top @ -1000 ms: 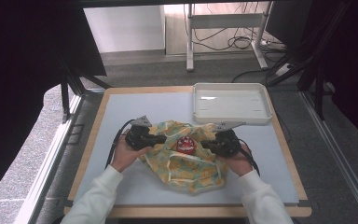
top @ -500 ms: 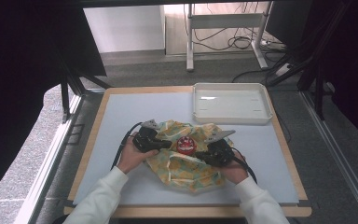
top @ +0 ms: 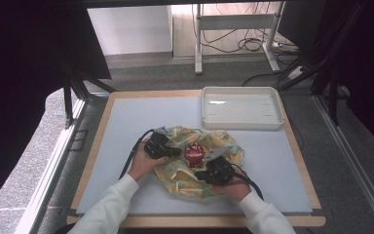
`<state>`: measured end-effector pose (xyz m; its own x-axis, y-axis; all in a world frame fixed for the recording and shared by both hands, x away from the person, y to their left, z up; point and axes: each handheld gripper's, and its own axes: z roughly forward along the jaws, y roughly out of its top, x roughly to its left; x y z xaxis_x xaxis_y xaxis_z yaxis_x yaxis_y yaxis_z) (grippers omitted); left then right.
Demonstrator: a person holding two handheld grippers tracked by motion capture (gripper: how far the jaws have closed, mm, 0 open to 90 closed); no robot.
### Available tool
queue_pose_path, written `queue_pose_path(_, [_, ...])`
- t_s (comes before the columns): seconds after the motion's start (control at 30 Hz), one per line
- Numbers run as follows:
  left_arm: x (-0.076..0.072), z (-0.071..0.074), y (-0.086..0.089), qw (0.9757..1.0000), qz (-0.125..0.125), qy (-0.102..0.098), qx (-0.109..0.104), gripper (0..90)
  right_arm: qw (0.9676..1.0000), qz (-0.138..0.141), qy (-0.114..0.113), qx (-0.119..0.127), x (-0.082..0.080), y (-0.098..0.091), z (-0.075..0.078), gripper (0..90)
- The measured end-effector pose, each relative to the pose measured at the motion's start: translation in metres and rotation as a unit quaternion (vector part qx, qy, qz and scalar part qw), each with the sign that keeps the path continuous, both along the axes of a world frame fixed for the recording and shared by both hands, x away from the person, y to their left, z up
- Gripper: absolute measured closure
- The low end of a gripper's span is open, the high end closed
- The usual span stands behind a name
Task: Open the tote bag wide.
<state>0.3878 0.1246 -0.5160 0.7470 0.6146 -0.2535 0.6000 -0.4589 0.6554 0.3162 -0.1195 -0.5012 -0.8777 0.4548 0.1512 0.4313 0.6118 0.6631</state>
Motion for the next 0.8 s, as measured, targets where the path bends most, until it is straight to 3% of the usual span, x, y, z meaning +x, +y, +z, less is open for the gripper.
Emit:
queue_pose_path(0.43, [0.007, -0.011, 0.003, 0.9998, 0.020, 0.008, 0.003, 90.0, 0.9991, 0.024, 0.025, -0.027, -0.012, 0.007, -0.020, 89.3])
queue_pose_path(0.53, [0.009, -0.013, 0.004, 0.9997, 0.021, 0.008, -0.002, 90.0, 0.9990, 0.023, 0.032, -0.023, -0.012, 0.004, -0.023, 89.3])
queue_pose_path(0.8, [0.008, -0.010, 0.004, 0.9998, 0.019, 0.004, -0.002, 90.0, 0.9994, 0.016, 0.022, -0.020, -0.014, 0.002, -0.019, 89.2])
